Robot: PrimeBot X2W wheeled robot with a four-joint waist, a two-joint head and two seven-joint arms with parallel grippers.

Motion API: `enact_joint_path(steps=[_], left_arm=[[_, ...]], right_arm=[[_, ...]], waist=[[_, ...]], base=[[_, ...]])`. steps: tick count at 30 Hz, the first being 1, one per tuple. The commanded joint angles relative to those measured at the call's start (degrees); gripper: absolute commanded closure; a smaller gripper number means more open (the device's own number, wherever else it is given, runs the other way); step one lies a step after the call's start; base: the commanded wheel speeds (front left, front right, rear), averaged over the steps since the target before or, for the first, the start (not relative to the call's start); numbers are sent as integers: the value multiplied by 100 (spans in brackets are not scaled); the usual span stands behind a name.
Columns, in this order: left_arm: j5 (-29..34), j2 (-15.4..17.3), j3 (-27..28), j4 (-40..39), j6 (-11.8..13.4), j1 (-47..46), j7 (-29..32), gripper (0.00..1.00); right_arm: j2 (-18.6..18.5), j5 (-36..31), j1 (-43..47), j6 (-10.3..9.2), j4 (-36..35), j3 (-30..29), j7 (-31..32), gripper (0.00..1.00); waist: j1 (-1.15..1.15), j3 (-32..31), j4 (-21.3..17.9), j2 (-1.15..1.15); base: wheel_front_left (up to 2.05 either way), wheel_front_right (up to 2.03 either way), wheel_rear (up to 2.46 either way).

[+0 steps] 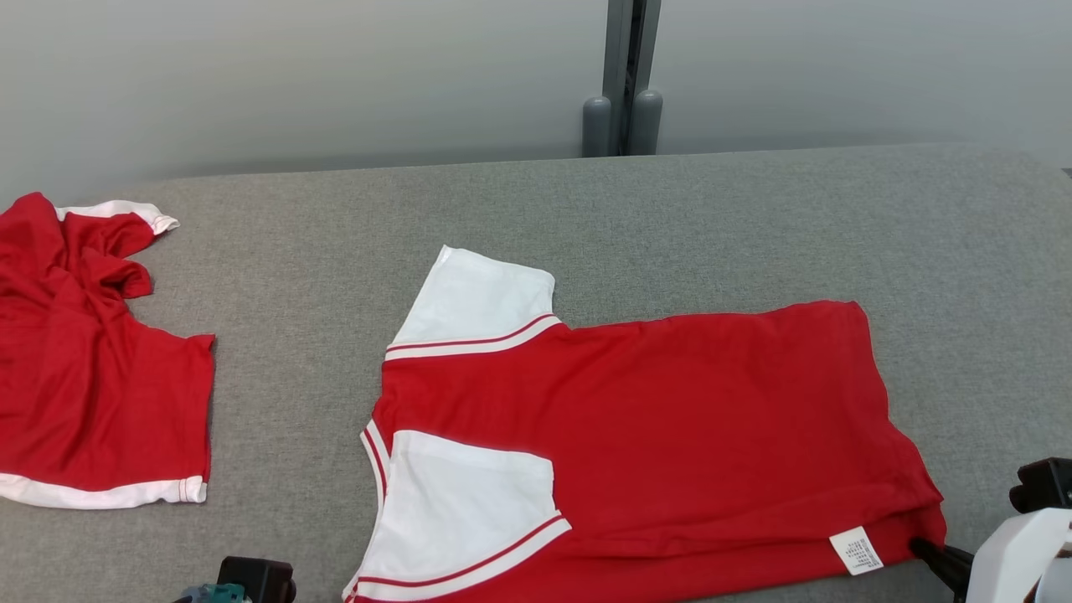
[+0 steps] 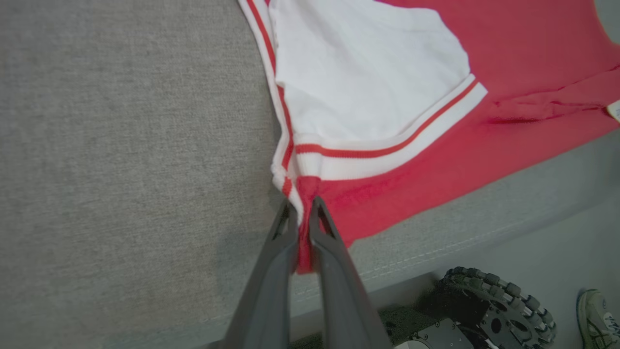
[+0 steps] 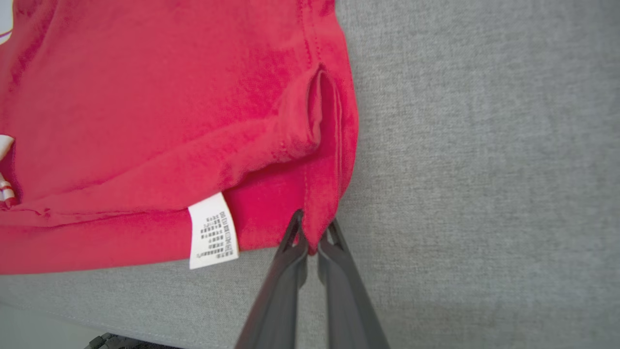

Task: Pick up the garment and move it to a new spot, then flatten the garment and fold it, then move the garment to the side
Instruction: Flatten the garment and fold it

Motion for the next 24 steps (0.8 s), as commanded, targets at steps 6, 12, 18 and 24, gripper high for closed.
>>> enact_joint_path(steps=[6,12,18,24], left_arm=[[32,144,41,-120,176,46,49,100],[-4,180,19,-158,209,39,128,100],[12,183,3,-154,235,-6,169,0],[76,210,51,-243,263,-70,114,0]], right_arm=[[254,-332,422,-1,-582,-559,628,100],[621,-632,752,-1,-1191,-1043,1142,100],[868,-872,847,0,-1491,-1259,1396,0],[968,-1006,891,0,-1705,-1453,1549,0]], waist=[[0,57,9,0],[0,89,-1,0],[0,78,-22,0],[0,34,-31,0]], base=[[0,0,0],[0,0,0],[0,0,0],[0,0,0]])
